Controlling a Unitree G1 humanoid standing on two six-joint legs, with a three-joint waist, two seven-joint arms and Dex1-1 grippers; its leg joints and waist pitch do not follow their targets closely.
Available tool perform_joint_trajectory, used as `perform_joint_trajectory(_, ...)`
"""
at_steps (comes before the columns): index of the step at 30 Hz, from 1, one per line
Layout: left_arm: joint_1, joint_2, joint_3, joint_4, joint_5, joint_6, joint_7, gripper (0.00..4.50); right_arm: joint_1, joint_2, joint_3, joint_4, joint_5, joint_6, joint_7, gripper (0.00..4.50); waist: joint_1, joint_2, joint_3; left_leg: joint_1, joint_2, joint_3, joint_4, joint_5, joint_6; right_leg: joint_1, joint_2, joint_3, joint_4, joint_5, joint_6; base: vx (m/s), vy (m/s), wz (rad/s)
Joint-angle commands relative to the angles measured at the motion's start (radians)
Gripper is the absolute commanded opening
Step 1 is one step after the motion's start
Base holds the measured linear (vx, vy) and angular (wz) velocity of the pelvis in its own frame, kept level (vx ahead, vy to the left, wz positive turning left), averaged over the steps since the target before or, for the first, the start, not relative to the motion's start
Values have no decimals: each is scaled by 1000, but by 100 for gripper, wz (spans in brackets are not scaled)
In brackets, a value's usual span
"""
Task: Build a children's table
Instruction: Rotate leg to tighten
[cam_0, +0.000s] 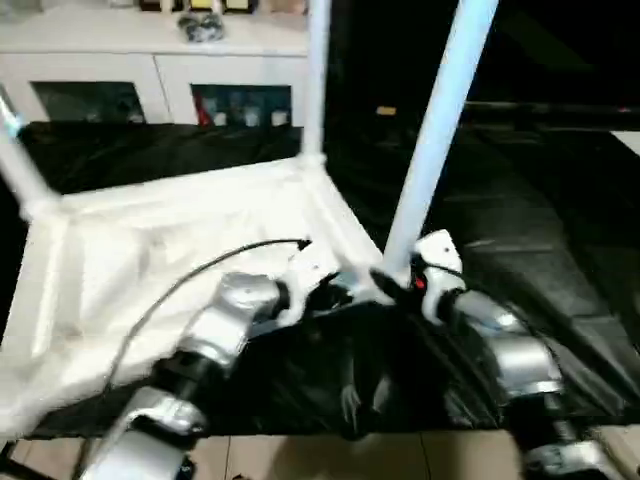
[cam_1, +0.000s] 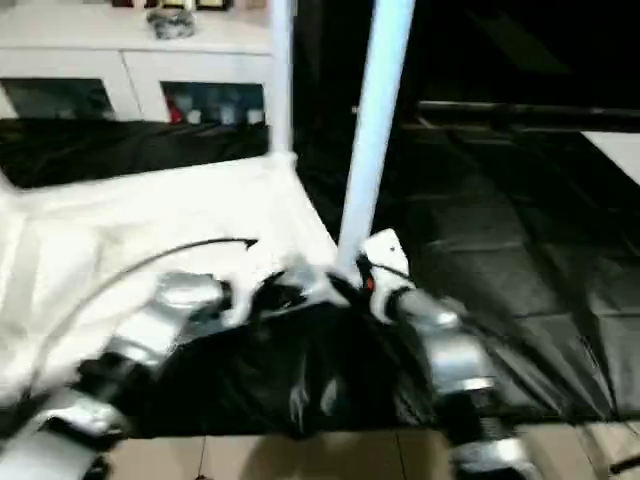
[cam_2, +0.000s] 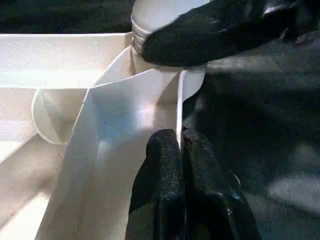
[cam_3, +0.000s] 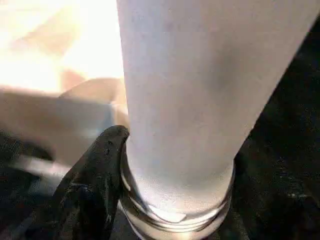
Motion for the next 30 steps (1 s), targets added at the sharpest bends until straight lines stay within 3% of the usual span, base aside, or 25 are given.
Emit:
perform_joint_trajectory(1, -13, -76, -20, 8, -24, -1, 52, 0, -7, 77, 87, 5, 26, 34, 23, 272, -5, -4, -51, 18, 30, -36, -83, -424, -34, 25, -49, 17, -97, -567, -101, 0, 0, 0)
perform_joint_trajectory(3, -13, -80, -33, 4, -17, -12, 39, 0, -6, 78, 112, -8, 24, 13, 63, 272, -8, -3, -51, 23, 30, -33, -82, -441, -24, 18, -47, 18, -105, -551, -97, 0, 0, 0)
perform_joint_trajectory(5, -8, -69, -44, -3, -7, -35, 12, 0, 0, 72, 104, -29, 37, 7, 89, 342, -8, -4, -51, 22, 29, -33, -82, -441, -18, 17, -47, 19, -106, -550, -98, 0, 0, 0)
perform_joint_trajectory(9, 9, -33, -49, -27, -8, -59, -36, 0, 13, 18, 91, -64, 42, 15, 134, 362, -6, -8, -53, 17, 32, -30, -82, -417, -4, 20, -49, 24, -100, -509, -107, 0, 0, 0)
perform_joint_trajectory(10, 18, -10, -54, -41, -14, -77, -73, 0, 19, -19, 86, -85, 49, 29, 171, 378, -5, -15, -53, 14, 32, -29, -83, -398, 3, 23, -48, 24, -98, -488, -115, 0, 0, 0)
perform_joint_trajectory(12, 24, 2, -54, -52, -24, -77, -98, 0, 21, -43, 87, -97, 56, 41, 200, 391, 0, -11, -55, 14, 34, -26, -81, -370, 11, 26, -51, 28, -92, -452, -125, 0, 0, 0)
perform_joint_trajectory(13, 36, 28, -43, -74, -51, -97, -153, 0, 30, -124, 108, -137, 66, 67, 304, 396, 0, -14, -54, 12, 34, -25, -81, -359, 15, 27, -49, 28, -91, -442, -130, 0, 0, 0)
perform_joint_trajectory(14, 41, 35, -38, -83, -63, -95, -176, 0, 33, -151, 116, -150, 68, 73, 339, 406, 7, -15, -56, 10, 36, -24, -80, -336, 23, 32, -50, 29, -85, -418, -135, 0, 0, 0)
perform_joint_trajectory(17, 50, 71, -47, -95, -65, -124, -232, 0, 42, -217, 141, -174, 61, 58, 420, 435, 16, -14, -59, 11, 37, -19, -75, -293, 30, 31, -50, 31, -78, -362, -159, 0, 0, 0)
perform_joint_trajectory(20, 56, 129, -52, -92, -70, -146, -322, 0, 57, -312, 161, -214, 75, 11, 584, 435, 19, -11, -60, 11, 40, -17, -73, -268, 39, 34, -47, 31, -69, -290, -188, 0, 0, 0)
perform_joint_trajectory(26, 56, 174, -57, -93, -87, -169, -413, 0, 38, -356, 179, -205, 86, 15, 649, 435, 22, -9, -63, 9, 42, -14, -69, -233, 49, 39, -47, 29, -56, -224, -226, 0, 0, 0)
perform_joint_trajectory(27, 56, 178, -57, -95, -92, -169, -423, 0, 36, -359, 179, -203, 89, 16, 654, 408, 22, -9, -63, 9, 42, -14, -69, -233, 49, 39, -47, 29, -56, -224, -226, 0, 0, 0)
perform_joint_trajectory(30, 58, 191, -63, -107, -106, -160, -466, 0, 30, -355, 175, -191, 97, 14, 671, 399, 23, -8, -63, 11, 42, -14, -69, -239, 43, 39, -47, 29, -56, -234, -231, 0, 0, 0)
